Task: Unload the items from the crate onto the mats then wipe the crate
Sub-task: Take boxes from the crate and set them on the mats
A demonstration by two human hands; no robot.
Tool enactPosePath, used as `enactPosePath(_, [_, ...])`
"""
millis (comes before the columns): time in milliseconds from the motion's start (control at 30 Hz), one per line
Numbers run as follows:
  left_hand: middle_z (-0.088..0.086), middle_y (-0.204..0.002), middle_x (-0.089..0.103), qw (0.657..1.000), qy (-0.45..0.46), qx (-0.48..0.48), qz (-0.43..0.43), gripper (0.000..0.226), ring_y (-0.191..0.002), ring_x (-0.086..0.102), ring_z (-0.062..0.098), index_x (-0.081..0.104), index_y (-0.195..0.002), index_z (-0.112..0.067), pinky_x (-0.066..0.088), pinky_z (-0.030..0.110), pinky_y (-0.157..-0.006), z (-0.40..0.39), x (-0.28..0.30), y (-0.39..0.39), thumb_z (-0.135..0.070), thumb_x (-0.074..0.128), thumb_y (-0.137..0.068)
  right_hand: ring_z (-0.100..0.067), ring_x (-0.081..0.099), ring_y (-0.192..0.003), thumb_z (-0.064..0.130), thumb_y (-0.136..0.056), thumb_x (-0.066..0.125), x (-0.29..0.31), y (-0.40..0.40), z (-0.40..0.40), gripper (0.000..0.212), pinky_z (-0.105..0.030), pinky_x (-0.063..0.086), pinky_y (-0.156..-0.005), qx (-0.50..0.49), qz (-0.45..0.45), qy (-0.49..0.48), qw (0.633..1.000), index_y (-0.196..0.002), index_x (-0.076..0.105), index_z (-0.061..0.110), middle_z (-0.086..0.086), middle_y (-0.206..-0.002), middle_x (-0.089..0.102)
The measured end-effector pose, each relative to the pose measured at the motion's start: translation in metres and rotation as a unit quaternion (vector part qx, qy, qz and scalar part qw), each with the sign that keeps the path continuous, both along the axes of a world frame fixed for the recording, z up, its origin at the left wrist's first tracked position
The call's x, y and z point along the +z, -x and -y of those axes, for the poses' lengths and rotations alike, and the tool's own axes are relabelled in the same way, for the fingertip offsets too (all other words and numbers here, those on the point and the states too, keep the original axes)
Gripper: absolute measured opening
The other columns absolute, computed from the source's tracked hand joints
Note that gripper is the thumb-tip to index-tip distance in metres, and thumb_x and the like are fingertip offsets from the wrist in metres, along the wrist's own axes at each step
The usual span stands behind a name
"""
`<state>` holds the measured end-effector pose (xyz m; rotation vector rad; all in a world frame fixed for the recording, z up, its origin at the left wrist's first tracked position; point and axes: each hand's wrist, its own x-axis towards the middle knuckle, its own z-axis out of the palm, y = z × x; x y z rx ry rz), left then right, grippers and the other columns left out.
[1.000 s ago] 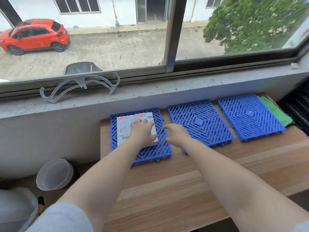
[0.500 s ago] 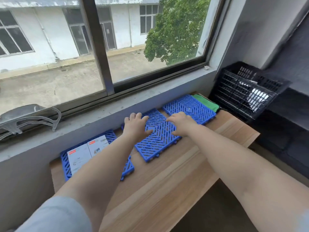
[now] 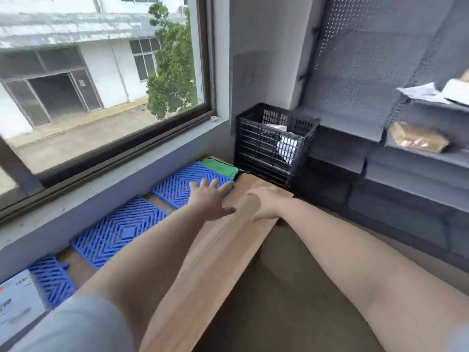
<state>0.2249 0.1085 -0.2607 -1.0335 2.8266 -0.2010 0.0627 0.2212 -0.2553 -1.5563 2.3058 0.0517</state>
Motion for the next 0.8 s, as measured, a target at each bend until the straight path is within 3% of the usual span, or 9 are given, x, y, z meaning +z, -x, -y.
enactPosePath(100, [0.004,-0.153,0.031,1.0,0.01,-0.024,-0.014,0.086,-0.135,0.031,0.033,0.016,-0.153,-0.04,0.03,0.056,-0.103,-0.024,0.006,0.071,-0.082,0.037,-0.081,-0.033,0.027,-0.137,0.052,-0.068,0.071,0.007,0.063,-0.036,0.087,-0.052,0.036,-0.107,-0.038,0.014,0.024,0.999,-0.145,0.031,0.045,0.002,-0.149,0.037])
enactPosePath(200, [0.005,-0.153,0.031,0.999,0.001,-0.049,-0.016,0.085,-0.136,0.032,0.034,0.017,-0.152,-0.04,0.031,0.056,-0.102,-0.053,0.002,0.131,-0.081,0.039,-0.082,-0.031,0.028,-0.135,0.044,-0.075,0.069,0.011,0.117,-0.07,0.077,-0.05,0.036,-0.106,-0.066,0.021,0.053,0.996,-0.144,0.036,0.038,0.001,-0.145,0.042])
enactPosePath(433, [0.004,-0.149,0.037,0.993,0.012,-0.117,0.013,0.084,-0.131,0.038,0.034,0.017,-0.153,-0.038,0.035,0.051,-0.096,-0.093,-0.011,0.231,-0.08,0.038,-0.083,-0.028,0.027,-0.134,0.043,-0.076,0.072,-0.007,0.202,-0.126,0.079,-0.045,0.036,-0.104,-0.117,0.02,0.062,0.991,-0.146,0.036,0.034,-0.001,-0.141,0.044])
enactPosePath(600, [0.003,-0.147,0.039,0.989,0.003,-0.143,0.023,0.081,-0.128,0.041,0.033,0.019,-0.152,-0.036,0.038,0.049,-0.094,-0.095,-0.027,0.279,-0.078,0.036,-0.085,-0.032,0.02,-0.139,0.042,-0.077,0.07,-0.03,0.245,-0.142,0.076,-0.048,0.025,-0.114,-0.105,-0.044,0.02,0.993,-0.145,0.037,0.033,-0.003,-0.145,0.039])
enactPosePath(800, [0.004,-0.15,0.036,0.99,-0.052,-0.13,-0.007,0.081,-0.131,0.039,0.034,0.003,-0.152,-0.047,0.035,0.051,-0.097,-0.068,-0.042,0.345,-0.08,0.035,-0.084,-0.029,0.025,-0.136,0.04,-0.078,0.07,-0.038,0.302,-0.121,0.075,-0.045,0.032,-0.109,-0.151,-0.042,0.015,0.987,-0.145,0.036,0.033,-0.002,-0.146,0.04])
